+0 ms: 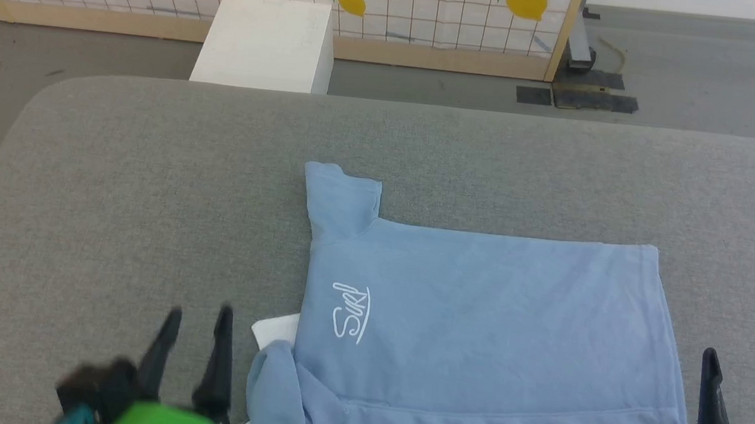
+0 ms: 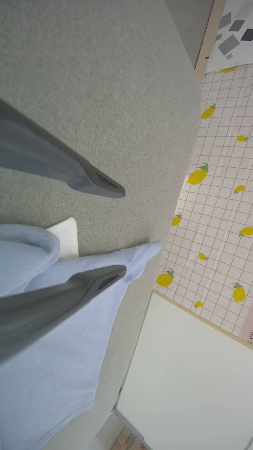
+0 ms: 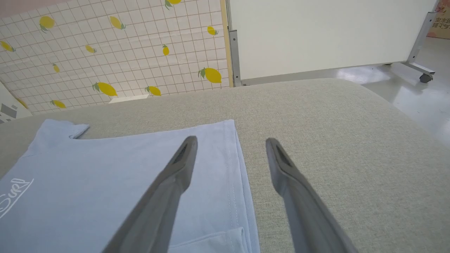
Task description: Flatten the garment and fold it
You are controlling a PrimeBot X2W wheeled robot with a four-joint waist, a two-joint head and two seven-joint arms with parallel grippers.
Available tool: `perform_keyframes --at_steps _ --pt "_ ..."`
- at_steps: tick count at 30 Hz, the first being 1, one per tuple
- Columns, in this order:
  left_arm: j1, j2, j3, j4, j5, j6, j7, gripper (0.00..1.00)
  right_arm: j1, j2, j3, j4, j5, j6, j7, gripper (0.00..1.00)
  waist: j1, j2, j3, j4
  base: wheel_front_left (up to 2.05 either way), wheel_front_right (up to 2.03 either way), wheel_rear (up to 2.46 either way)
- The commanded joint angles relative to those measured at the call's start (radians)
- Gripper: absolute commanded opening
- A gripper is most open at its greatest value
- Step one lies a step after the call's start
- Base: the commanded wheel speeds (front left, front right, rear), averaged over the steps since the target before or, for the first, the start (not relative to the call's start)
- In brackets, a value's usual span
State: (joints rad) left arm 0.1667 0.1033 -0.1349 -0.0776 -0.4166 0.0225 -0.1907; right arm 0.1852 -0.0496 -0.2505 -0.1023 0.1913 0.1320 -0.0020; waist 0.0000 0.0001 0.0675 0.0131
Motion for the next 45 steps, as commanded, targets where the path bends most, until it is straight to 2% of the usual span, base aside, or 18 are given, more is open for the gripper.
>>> perform_keyframes --at_steps 1,3,7,11,17,21,26,30,38,39,40,41,45 --pt "-0.059 0.023 0.009 -0.025 -0.017 -0.015 0.031 1.00 -0.013 -0.001 -0.002 0.001 -0.003 -0.001 -0.013 1.00 0.0000 -0.0001 0.015 0.002 0.00 0.00 0.00" --pt "-0.121 0.047 0.023 -0.052 -0.041 -0.026 0.087 1.00 -0.022 -0.001 -0.005 -0.001 -0.003 -0.001 -0.019 1.00 0.0000 -0.0001 0.032 0.003 0.00 0.00 0.00" --pt "-0.280 0.130 0.024 -0.081 -0.035 -0.043 0.239 1.00 -0.040 -0.001 -0.004 0.000 0.001 -0.001 -0.028 1.00 0.0000 -0.0001 0.075 0.002 0.00 0.00 0.00" --pt "-0.467 0.181 0.015 -0.070 -0.053 -0.061 0.389 1.00 -0.068 -0.001 0.000 -0.001 0.004 -0.001 -0.034 1.00 0.0000 -0.0001 0.135 -0.004 0.00 0.00 0.00" --pt "-0.755 0.200 -0.033 0.050 -0.142 -0.105 0.617 1.00 -0.121 -0.001 0.003 0.001 -0.002 -0.001 -0.025 1.00 0.0000 -0.0001 0.231 -0.022 0.00 0.00 0.00" --pt "-0.896 0.183 -0.054 0.180 -0.238 -0.120 0.757 1.00 -0.154 -0.001 0.012 -0.003 -0.008 -0.001 -0.034 1.00 0.0000 -0.0001 0.285 -0.040 0.00 0.00 0.00" --pt "-1.000 0.199 -0.097 0.314 -0.246 -0.127 0.863 1.00 -0.205 -0.001 0.029 -0.006 -0.015 -0.001 -0.037 1.00 0.0000 -0.0001 0.370 -0.080 0.00 0.00 0.00" --pt "-1.024 0.217 -0.124 0.381 -0.227 -0.117 0.922 1.00 -0.230 -0.001 0.029 -0.006 -0.016 -0.001 -0.036 1.00 0.0000 -0.0001 0.418 -0.106 0.00 0.00 0.00" --pt "-1.027 0.241 -0.126 0.443 -0.216 -0.067 0.984 1.00 -0.260 -0.001 0.032 0.008 -0.003 -0.001 -0.047 1.00 0.0000 -0.0001 0.476 -0.141 0.00 0.00 0.00" --pt "-1.026 0.239 -0.124 0.448 -0.220 -0.064 0.983 0.49 -0.263 -0.001 0.032 0.011 -0.002 -0.001 -0.050 1.00 0.0000 -0.0001 0.478 -0.142 0.00 0.00 0.00" --pt "-1.025 0.238 -0.126 0.450 -0.223 -0.067 0.983 0.27 -0.265 -0.001 0.032 0.014 -0.002 -0.001 -0.051 1.00 0.0000 -0.0001 0.479 -0.143 0.00 0.00 0.00" --pt "-1.023 0.238 -0.126 0.453 -0.225 -0.070 0.981 0.00 -0.268 -0.001 0.032 0.016 -0.003 -0.001 -0.052 1.00 0.0000 -0.0001 0.478 -0.143 0.00 0.00 0.00" --pt "-1.010 0.230 -0.124 0.462 -0.235 -0.083 0.943 0.00 -0.280 -0.001 0.028 0.011 -0.019 -0.001 -0.046 1.00 0.0000 -0.0001 0.447 -0.133 0.00 0.00 0.00"
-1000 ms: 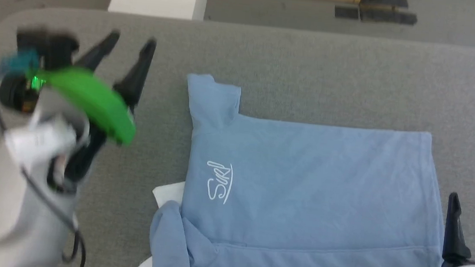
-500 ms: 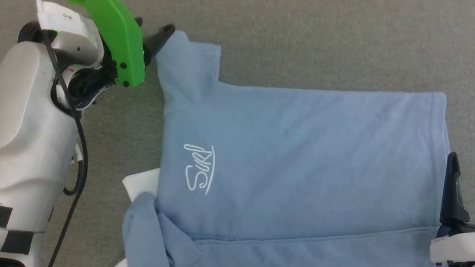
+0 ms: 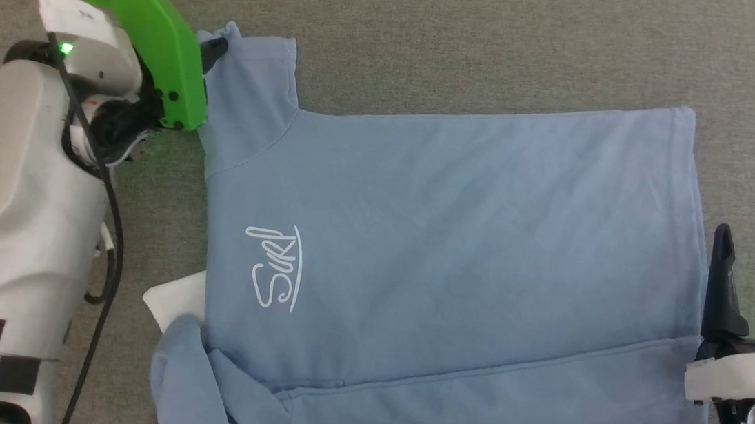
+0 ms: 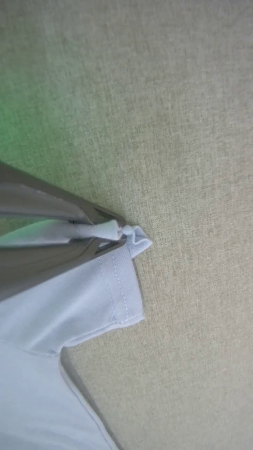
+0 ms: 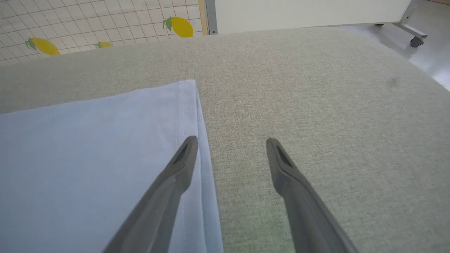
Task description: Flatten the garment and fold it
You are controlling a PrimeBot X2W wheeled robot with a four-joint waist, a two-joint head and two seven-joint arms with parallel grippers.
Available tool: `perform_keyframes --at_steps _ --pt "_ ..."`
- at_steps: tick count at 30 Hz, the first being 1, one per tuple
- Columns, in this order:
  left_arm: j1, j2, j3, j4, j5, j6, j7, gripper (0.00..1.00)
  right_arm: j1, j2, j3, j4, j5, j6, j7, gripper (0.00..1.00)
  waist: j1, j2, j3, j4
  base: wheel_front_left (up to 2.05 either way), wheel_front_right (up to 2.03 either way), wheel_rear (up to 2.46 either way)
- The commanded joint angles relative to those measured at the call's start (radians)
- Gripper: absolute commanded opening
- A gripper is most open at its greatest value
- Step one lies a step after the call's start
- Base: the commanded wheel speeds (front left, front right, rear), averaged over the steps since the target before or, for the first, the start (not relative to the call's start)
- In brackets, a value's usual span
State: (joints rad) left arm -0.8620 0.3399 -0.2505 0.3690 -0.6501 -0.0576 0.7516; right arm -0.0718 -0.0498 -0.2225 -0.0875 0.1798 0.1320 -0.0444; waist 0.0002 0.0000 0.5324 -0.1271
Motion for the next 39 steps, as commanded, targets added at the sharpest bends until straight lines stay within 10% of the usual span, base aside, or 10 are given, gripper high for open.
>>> perform_keyframes --at_steps 1,9,21,33,35,38,39 --pt "0.025 -0.010 -0.009 0.020 -0.004 -0.006 -0.007 0.00 -0.030 0.000 -0.001 -0.009 -0.014 -0.001 -0.001 1.00 -0.0002 0.0000 -0.029 0.011 0.00 0.00 0.00" --pt "0.086 -0.021 -0.031 0.018 -0.029 -0.040 -0.054 0.00 -0.180 -0.040 0.020 -0.117 0.008 -0.001 0.176 1.00 -0.0002 0.0000 -0.112 0.039 0.00 0.00 0.00" --pt "0.088 -0.028 -0.052 -0.018 -0.034 -0.046 -0.067 0.00 -0.428 -0.167 0.017 0.062 0.082 -0.001 0.800 1.00 -0.0002 0.0000 -0.088 0.073 0.00 0.00 0.00" --pt "0.068 -0.038 -0.069 -0.009 -0.042 -0.048 -0.068 0.00 -0.466 -0.160 0.031 0.237 0.046 -0.001 0.822 1.00 -0.0002 0.0000 -0.062 0.103 0.00 0.00 0.00" --pt "0.066 -0.038 -0.070 -0.006 -0.042 -0.049 -0.069 0.00 -0.471 -0.161 0.039 0.258 0.042 -0.001 0.816 0.85 -0.0002 0.0000 -0.061 0.105 0.00 0.00 0.00" --pt "0.066 -0.041 -0.072 -0.002 -0.046 -0.049 -0.074 0.00 -0.479 -0.169 0.045 0.288 0.034 -0.001 0.799 0.00 -0.0002 0.0000 -0.059 0.109 0.00 0.00 0.00" --pt "0.067 -0.042 -0.072 -0.001 -0.047 -0.049 -0.077 0.00 -0.481 -0.171 0.044 0.295 0.031 -0.001 0.793 0.00 -0.0002 0.0000 -0.059 0.110 0.00 0.00 0.00"
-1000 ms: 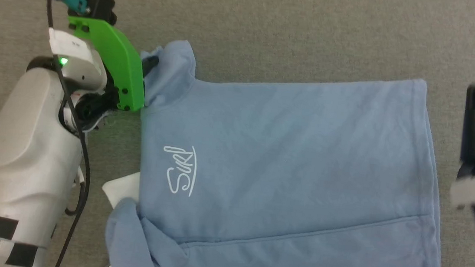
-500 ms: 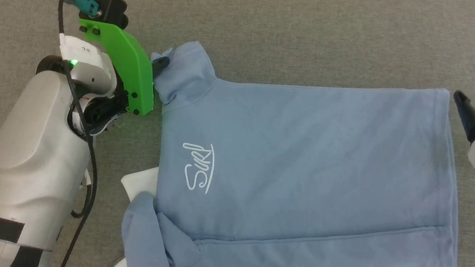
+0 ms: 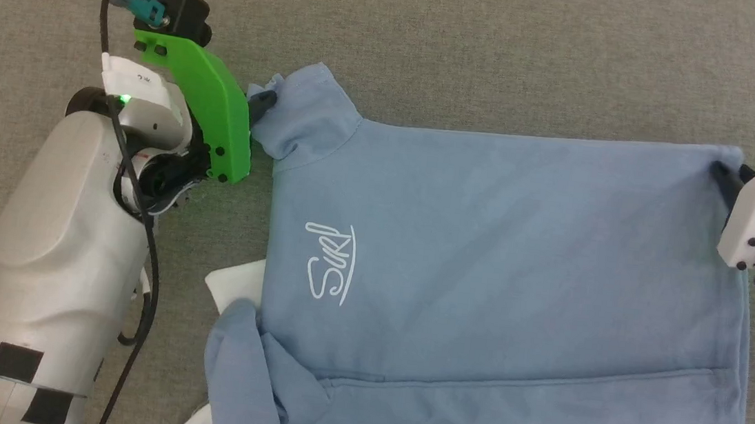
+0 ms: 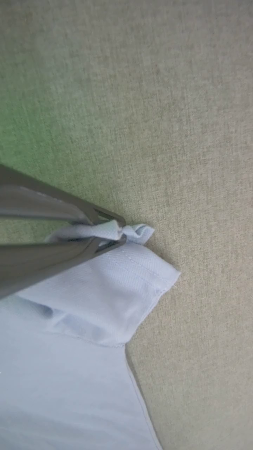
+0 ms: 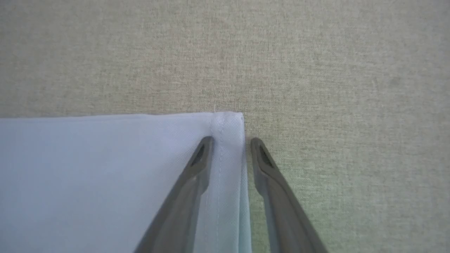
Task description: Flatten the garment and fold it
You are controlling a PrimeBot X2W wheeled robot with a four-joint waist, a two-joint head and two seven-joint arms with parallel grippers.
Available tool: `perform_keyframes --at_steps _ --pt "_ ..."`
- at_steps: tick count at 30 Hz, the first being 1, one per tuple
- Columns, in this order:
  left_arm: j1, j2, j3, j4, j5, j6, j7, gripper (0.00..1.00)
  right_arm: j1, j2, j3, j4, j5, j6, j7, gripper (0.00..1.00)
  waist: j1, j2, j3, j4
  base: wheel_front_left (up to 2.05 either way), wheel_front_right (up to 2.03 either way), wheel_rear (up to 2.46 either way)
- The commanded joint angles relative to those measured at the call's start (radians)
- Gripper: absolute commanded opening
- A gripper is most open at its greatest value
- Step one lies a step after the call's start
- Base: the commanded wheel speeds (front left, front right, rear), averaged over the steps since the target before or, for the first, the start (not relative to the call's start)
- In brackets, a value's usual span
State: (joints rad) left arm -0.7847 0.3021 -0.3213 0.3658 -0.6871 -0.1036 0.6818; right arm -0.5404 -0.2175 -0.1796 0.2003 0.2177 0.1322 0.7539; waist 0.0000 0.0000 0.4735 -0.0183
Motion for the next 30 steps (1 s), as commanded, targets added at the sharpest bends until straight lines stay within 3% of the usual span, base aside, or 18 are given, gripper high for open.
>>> perform_keyframes --at_steps 1,6,12,20,30 --pt "-0.010 -0.005 0.000 0.004 -0.013 -0.004 -0.011 0.00 -0.016 -0.005 -0.003 0.014 -0.010 -0.002 -0.015 0.00 0.0000 0.0000 -0.001 0.003 0.00 0.00 0.00" --pt "-0.005 0.004 0.013 -0.011 -0.019 -0.012 -0.087 0.00 -0.031 -0.007 -0.005 0.022 -0.002 -0.002 -0.066 0.00 0.0000 0.0000 -0.014 0.000 0.00 0.00 0.00" --pt "0.055 0.027 0.017 -0.102 -0.041 -0.024 -0.249 0.00 0.002 -0.003 -0.004 -0.012 0.056 -0.002 -0.147 0.00 0.0000 0.0000 -0.070 -0.008 0.00 0.00 0.00" --pt "0.297 0.081 0.045 -0.328 -0.113 -0.026 -0.379 0.00 0.172 0.018 -0.014 -0.139 0.154 -0.002 -0.204 0.00 0.0000 0.0000 -0.194 -0.008 0.00 0.00 0.00" --pt "0.747 0.100 0.126 -0.648 -0.234 0.074 -0.401 0.00 0.479 0.096 -0.120 -0.334 0.221 -0.002 -0.190 0.00 0.0000 0.0000 -0.334 0.013 0.00 0.00 0.00"
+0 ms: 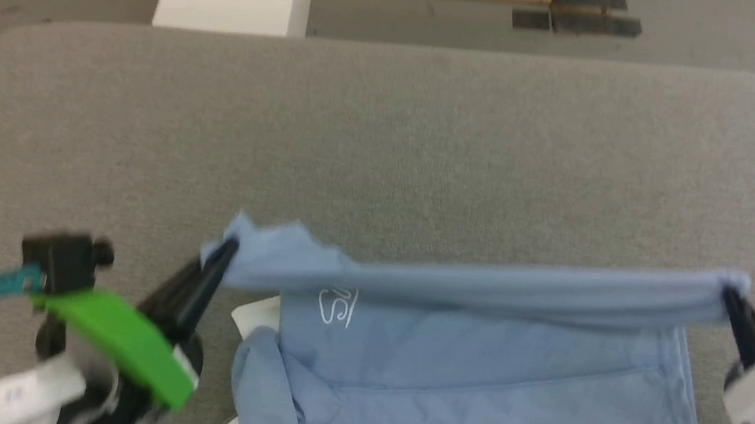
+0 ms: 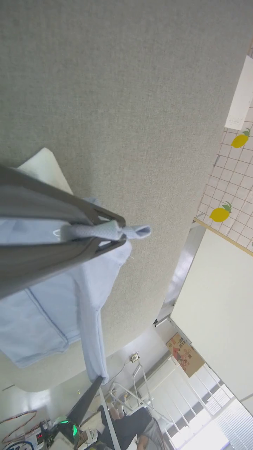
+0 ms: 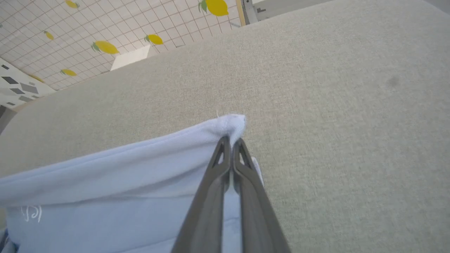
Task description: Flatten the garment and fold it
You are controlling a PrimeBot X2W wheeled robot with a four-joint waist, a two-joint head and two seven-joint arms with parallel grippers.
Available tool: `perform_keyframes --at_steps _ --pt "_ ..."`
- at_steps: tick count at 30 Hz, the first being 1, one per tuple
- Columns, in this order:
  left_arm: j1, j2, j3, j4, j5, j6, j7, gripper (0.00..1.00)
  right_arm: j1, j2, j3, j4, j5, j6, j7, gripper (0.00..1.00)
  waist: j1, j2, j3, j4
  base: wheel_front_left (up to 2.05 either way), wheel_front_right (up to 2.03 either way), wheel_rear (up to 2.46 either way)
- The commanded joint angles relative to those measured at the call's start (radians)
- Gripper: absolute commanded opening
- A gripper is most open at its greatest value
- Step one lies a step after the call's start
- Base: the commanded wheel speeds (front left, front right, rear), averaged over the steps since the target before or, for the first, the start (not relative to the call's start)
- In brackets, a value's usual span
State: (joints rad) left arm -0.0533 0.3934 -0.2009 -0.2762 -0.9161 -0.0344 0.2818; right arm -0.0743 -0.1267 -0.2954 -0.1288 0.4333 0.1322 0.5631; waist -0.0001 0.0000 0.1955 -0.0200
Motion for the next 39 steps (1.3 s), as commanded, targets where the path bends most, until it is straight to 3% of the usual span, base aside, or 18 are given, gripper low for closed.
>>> perform_keyframes --at_steps 1,7,12,17,26,27,28,29,30,31,33,39 --pt "0.061 0.010 0.014 -0.034 -0.019 0.018 0.002 0.00 0.049 0.016 -0.020 -0.018 0.012 -0.002 0.005 0.00 0.0001 0.0000 -0.068 0.020 0.00 0.00 0.00" --pt "0.275 0.009 0.036 -0.146 -0.083 0.077 0.023 0.00 0.220 0.059 -0.063 -0.050 0.045 -0.002 0.042 0.00 0.0001 0.0000 -0.103 0.037 0.00 0.00 0.00" --pt "0.377 0.004 0.029 -0.153 -0.106 0.111 0.040 0.00 0.295 0.068 -0.043 -0.040 0.030 -0.002 0.084 0.00 0.0001 0.0000 -0.110 0.039 0.00 0.00 0.00" --pt "0.380 -0.021 -0.014 -0.093 -0.118 0.104 0.054 0.00 0.300 0.072 -0.014 -0.015 0.004 -0.002 0.115 0.00 0.0001 0.0000 -0.104 0.036 0.00 0.00 0.00" --pt "0.226 -0.070 -0.102 0.145 -0.085 0.060 0.073 0.00 0.230 0.074 0.026 0.108 -0.059 -0.002 0.089 0.00 0.0001 0.0000 -0.100 0.037 0.00 0.00 0.00" --pt "0.213 -0.075 -0.106 0.165 -0.083 0.056 0.072 0.00 0.223 0.074 0.027 0.120 -0.063 -0.002 0.085 0.12 0.0001 0.0000 -0.100 0.037 0.00 0.00 0.00" --pt "0.199 -0.080 -0.111 0.188 -0.079 0.052 0.071 0.00 0.214 0.074 0.024 0.136 -0.072 -0.002 0.077 0.47 0.0001 0.0000 -0.100 0.036 0.00 0.00 0.00" --pt "0.188 -0.081 -0.112 0.205 -0.073 0.051 0.066 0.00 0.208 0.074 0.023 0.147 -0.079 -0.002 0.070 1.00 0.0001 0.0000 -0.099 0.036 0.00 0.00 0.00" --pt "0.177 -0.083 -0.112 0.222 -0.062 0.051 0.056 0.09 0.200 0.074 0.023 0.159 -0.084 -0.002 0.063 1.00 0.0001 0.0000 -0.099 0.036 0.00 0.00 0.00" --pt "0.171 -0.085 -0.112 0.230 -0.056 0.051 0.050 0.33 0.195 0.074 0.022 0.165 -0.082 -0.002 0.059 1.00 0.0001 0.0000 -0.099 0.036 0.00 0.00 0.00" --pt "0.165 -0.085 -0.111 0.232 -0.050 0.049 0.039 0.98 0.186 0.074 0.018 0.166 -0.064 -0.002 0.056 1.00 0.0001 0.0000 -0.101 0.037 0.00 0.00 0.00" --pt "0.198 -0.059 -0.082 0.138 -0.009 0.067 -0.015 1.00 0.204 0.070 -0.006 0.041 -0.003 -0.002 0.065 1.00 0.0001 0.0000 -0.100 0.040 0.00 0.00 0.00"
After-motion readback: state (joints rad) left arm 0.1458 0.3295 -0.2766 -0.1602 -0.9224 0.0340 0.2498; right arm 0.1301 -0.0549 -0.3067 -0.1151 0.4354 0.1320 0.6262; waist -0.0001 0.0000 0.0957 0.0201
